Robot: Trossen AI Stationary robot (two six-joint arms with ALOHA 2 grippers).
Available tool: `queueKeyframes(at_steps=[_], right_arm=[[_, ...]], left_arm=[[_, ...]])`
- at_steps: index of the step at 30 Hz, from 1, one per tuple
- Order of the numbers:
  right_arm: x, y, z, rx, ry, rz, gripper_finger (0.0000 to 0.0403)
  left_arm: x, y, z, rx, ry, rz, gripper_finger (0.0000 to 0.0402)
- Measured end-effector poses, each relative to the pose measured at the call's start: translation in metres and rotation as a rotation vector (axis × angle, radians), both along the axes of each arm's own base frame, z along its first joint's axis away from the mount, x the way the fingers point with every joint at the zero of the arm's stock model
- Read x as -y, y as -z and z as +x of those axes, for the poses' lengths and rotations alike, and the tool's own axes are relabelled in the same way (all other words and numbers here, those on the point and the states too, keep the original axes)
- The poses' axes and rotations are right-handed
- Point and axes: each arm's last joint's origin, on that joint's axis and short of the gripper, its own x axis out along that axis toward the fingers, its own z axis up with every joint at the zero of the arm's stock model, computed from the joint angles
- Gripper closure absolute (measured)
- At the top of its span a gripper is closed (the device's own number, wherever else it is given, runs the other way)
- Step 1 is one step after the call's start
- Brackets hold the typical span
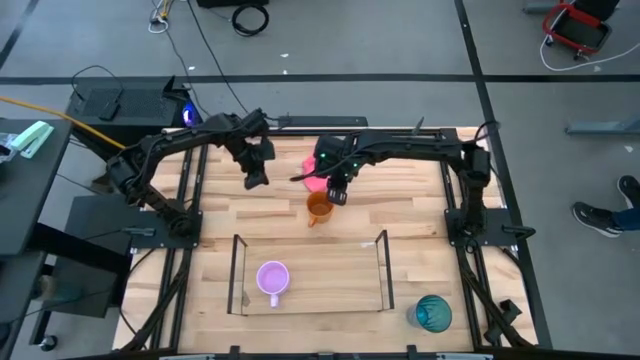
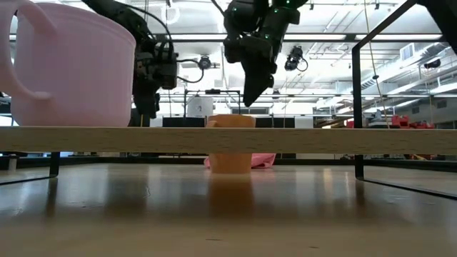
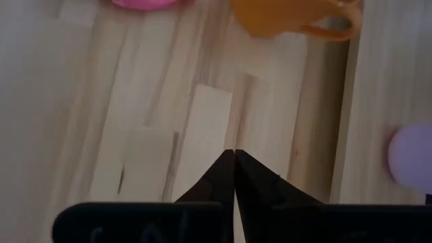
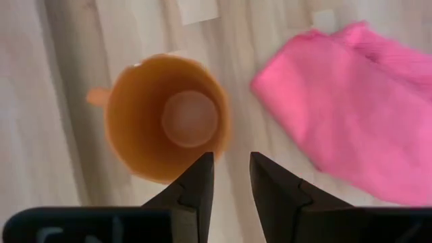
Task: Stack small to large cups/mugs on shelf
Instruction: Put the orange mug on the shelf
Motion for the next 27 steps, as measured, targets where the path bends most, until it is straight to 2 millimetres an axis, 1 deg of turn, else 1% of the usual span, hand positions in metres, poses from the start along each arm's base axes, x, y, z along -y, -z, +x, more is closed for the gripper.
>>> queueKeyframes(at_steps=[4, 9, 18, 23, 27], right_arm=[[-0.002, 0.009, 0.006, -0.004, -0.017, 0.02, 0.0299], [-0.005, 0.013, 0.013, 0.025, -0.032, 0.027, 0.0299], [-0.005, 0.026, 0.019, -0.002, -0.037, 0.033, 0.0299], [-0.005, 0.026, 0.02, 0.005, -0.036, 0.031, 0.0299], [-0.004, 0.026, 0.02, 0.006, -0.032, 0.022, 0.0299]], left_arm=[[0.0, 0.01, -0.004, 0.004, 0.002, 0.006, 0.0381], [0.001, 0.02, -0.01, -0.005, 0.002, -0.002, 0.038], [0.004, 0.037, -0.019, -0.031, -0.014, -0.025, 0.0385], [0.006, 0.042, -0.022, -0.041, -0.017, -0.034, 0.0378], [0.006, 0.042, -0.021, -0.04, -0.024, -0.034, 0.038]])
